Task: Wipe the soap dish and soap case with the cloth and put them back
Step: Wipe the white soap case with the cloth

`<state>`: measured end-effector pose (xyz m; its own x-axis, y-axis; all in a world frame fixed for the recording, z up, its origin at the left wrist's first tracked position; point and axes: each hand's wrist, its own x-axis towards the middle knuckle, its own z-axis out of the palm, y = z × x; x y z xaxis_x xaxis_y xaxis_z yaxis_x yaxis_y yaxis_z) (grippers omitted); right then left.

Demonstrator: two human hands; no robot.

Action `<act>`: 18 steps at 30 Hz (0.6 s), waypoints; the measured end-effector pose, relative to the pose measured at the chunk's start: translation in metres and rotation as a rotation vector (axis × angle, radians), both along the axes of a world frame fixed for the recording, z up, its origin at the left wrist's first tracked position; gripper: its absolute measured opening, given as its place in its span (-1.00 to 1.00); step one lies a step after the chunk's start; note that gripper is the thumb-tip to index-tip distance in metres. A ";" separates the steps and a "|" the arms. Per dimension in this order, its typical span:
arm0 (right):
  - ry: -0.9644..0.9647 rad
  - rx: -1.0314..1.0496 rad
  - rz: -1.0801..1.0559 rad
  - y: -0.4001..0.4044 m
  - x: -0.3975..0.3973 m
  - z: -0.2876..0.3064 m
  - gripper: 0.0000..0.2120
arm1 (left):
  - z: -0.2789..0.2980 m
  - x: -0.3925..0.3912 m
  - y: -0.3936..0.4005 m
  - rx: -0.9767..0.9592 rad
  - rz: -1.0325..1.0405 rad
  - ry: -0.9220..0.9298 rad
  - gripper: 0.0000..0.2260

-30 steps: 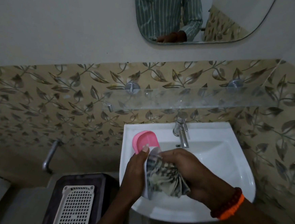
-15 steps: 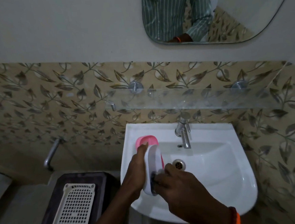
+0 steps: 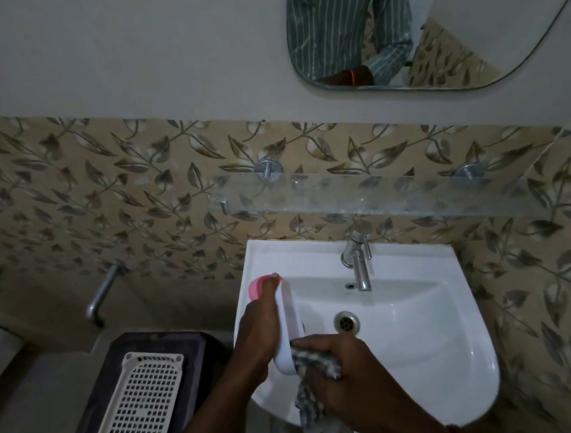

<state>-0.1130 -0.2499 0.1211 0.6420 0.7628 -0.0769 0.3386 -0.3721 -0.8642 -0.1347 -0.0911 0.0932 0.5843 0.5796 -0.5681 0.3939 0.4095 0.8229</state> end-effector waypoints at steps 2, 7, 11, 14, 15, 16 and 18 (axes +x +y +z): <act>0.078 0.009 -0.059 -0.001 -0.003 0.004 -0.62 | 0.004 0.002 -0.003 0.001 -0.022 0.011 -0.23; 0.252 0.129 -0.167 -0.002 0.009 0.016 -0.74 | 0.016 0.008 -0.003 -0.184 -0.084 -0.101 -0.20; 0.705 0.381 -0.118 -0.010 0.016 0.024 -0.67 | 0.005 -0.004 -0.004 -0.416 -0.025 -0.256 -0.49; 0.630 0.341 -0.234 -0.008 0.010 0.021 -0.71 | 0.005 -0.004 -0.004 -0.527 0.036 -0.320 -0.52; 0.564 0.333 -0.305 -0.009 0.008 0.019 -0.73 | 0.008 -0.003 0.000 -0.534 0.059 -0.346 -0.52; 0.486 0.335 -0.391 -0.011 0.006 0.016 -0.75 | 0.009 -0.003 0.003 -0.537 0.074 -0.379 -0.50; 0.314 0.346 -0.542 -0.014 0.001 0.013 -0.81 | 0.010 -0.003 0.008 -0.455 0.082 -0.380 -0.40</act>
